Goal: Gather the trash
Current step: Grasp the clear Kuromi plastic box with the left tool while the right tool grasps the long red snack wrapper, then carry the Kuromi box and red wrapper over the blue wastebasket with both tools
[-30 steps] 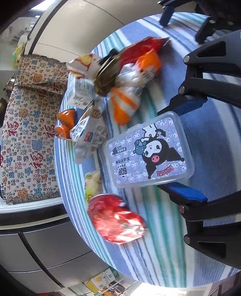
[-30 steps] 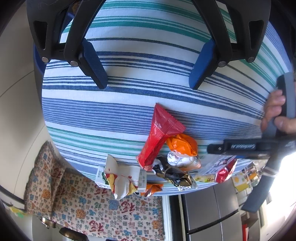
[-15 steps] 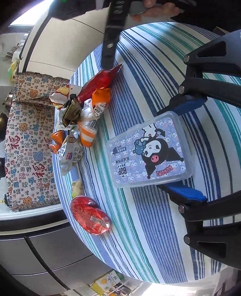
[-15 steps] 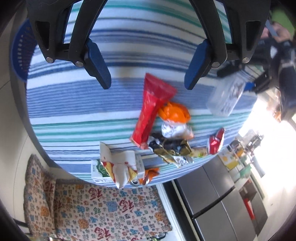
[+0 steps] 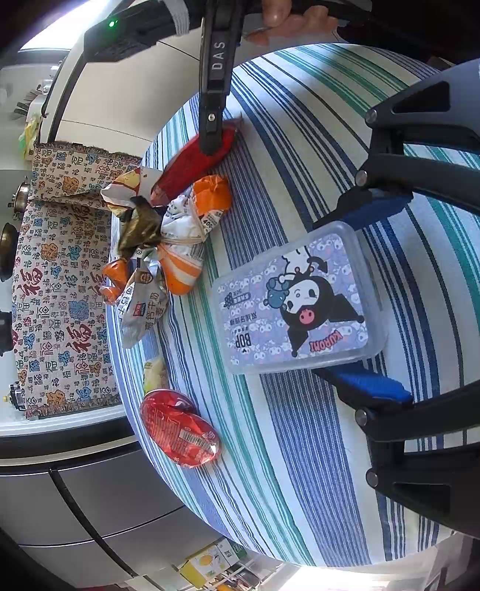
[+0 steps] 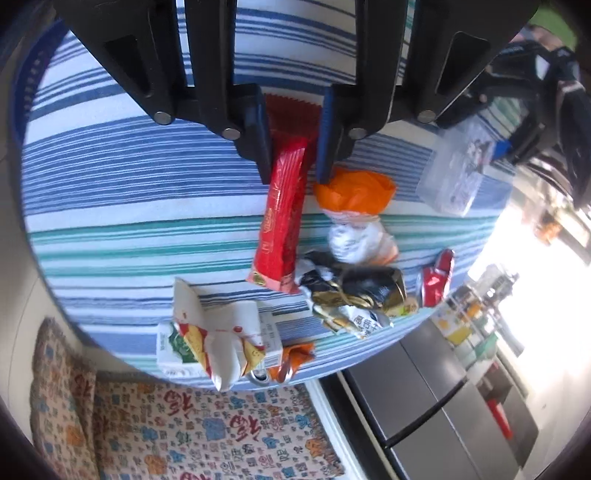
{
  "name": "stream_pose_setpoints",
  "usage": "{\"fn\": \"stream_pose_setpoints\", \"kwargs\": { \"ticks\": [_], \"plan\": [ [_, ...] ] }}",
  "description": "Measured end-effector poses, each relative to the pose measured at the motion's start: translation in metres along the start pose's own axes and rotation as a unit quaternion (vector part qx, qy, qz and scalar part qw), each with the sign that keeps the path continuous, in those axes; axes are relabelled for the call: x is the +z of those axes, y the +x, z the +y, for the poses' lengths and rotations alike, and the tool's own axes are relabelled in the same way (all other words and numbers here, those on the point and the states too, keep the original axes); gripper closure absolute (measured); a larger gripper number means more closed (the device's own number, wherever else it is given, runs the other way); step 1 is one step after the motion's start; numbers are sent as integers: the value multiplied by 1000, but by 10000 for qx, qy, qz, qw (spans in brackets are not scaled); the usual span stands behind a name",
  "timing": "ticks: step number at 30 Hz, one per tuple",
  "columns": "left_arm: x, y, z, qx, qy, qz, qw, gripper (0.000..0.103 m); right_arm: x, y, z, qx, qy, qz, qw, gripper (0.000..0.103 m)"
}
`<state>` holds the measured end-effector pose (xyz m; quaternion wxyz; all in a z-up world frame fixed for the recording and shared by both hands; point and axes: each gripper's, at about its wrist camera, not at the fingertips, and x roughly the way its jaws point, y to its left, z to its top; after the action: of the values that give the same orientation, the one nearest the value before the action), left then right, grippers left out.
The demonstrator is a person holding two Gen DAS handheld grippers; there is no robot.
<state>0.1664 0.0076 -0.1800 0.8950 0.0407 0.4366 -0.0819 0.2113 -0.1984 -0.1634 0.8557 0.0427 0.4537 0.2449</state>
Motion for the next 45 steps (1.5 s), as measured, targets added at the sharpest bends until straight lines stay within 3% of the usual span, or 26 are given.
{"fn": "stream_pose_setpoints", "kwargs": {
  "ticks": [6, 10, 11, 13, 16, 21, 26, 30, 31, 32, 40, 45],
  "plan": [
    [-5, -6, 6, -49, 36, 107, 9999, 34, -15, -23, -7, -1294, -518, 72, 9902, 84],
    [-10, -12, 16, -141, -43, 214, 9997, 34, -21, -35, -17, -1049, -337, 123, 9938, 78],
    [-10, -14, 17, -232, -83, 235, 9994, 33, -20, -38, -20, -909, -228, 110, 9955, 66],
    [-9, -17, 23, -470, -233, 298, 9982, 28, -17, -40, -23, -744, -99, 88, 9971, 51],
    [-6, -19, 24, -759, -340, 348, 9959, 27, -8, -39, -23, -745, -86, 125, 9971, 50],
    [8, -13, 18, -655, -201, 407, 9968, 24, 4, -23, -23, -863, -136, 524, 9948, 50],
    [21, -1, 23, -416, -189, 574, 9973, 24, 9, -13, -26, -906, -194, 901, 9916, 56],
    [29, 9, 30, -449, -342, 742, 9956, 24, 14, -5, -26, -955, -291, 1028, 9897, 58],
    [30, 9, 31, -438, -368, 755, 9955, 25, 15, -3, -25, -964, -317, 1048, 9893, 72],
    [31, 7, 30, -440, -376, 712, 9958, 37, 15, -3, -26, -952, -317, 1046, 9894, 85],
    [27, -8, 20, -435, -329, 468, 9974, 39, 11, -38, -35, -768, -6, 459, 9960, 91],
    [39, -28, -5, -740, -249, 202, 9967, 39, 12, -58, -47, -623, 222, 280, 9974, 91]
  ]
}}
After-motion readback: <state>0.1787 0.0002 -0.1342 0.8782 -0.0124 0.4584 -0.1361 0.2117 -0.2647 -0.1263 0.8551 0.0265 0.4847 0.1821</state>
